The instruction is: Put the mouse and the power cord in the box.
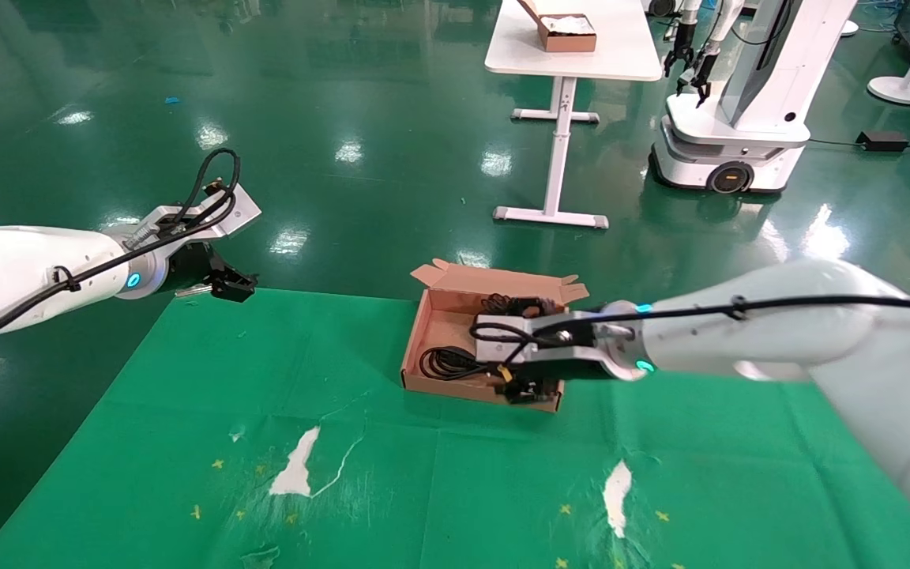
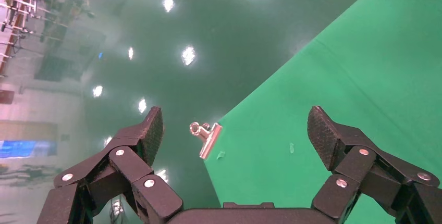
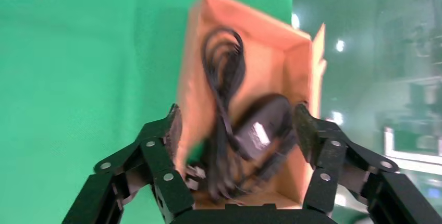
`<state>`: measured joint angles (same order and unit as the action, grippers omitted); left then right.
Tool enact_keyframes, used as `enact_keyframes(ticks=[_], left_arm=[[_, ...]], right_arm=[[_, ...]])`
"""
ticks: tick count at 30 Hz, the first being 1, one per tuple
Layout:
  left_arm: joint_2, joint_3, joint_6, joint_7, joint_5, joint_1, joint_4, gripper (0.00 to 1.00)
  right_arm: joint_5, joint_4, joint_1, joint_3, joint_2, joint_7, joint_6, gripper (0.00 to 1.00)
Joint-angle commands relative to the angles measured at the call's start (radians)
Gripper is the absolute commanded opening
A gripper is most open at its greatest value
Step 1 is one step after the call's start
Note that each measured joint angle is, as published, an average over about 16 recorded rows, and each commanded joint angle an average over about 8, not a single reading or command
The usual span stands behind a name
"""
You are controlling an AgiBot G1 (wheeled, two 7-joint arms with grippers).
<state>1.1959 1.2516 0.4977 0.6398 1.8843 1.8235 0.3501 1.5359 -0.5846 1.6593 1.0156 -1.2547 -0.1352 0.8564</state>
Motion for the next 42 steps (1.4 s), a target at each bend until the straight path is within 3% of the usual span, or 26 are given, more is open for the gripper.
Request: enact_keyframes(ticks=[1,15,42], left_arm=[[0.0,0.0,0.0,0.0,0.0,0.0,0.0,1.0],[-0.015,-0.025,0.025,-0.012,-0.03,-0.019,0.023,1.0],[-0.272,-0.453,0.464,-0.211,-0.538,-0.349,0.434,1.0]], right_arm=[[-0.031,-0.027,-0.023,-0.028,0.025,0.012,0.025,1.0],[-0.248,-0.215,-0.18,-0.227,0.198,0.099,0.197,1.0],[-0.672,-0.584,-0.488,-0.614,0.537,0.269,0.534,1.0]])
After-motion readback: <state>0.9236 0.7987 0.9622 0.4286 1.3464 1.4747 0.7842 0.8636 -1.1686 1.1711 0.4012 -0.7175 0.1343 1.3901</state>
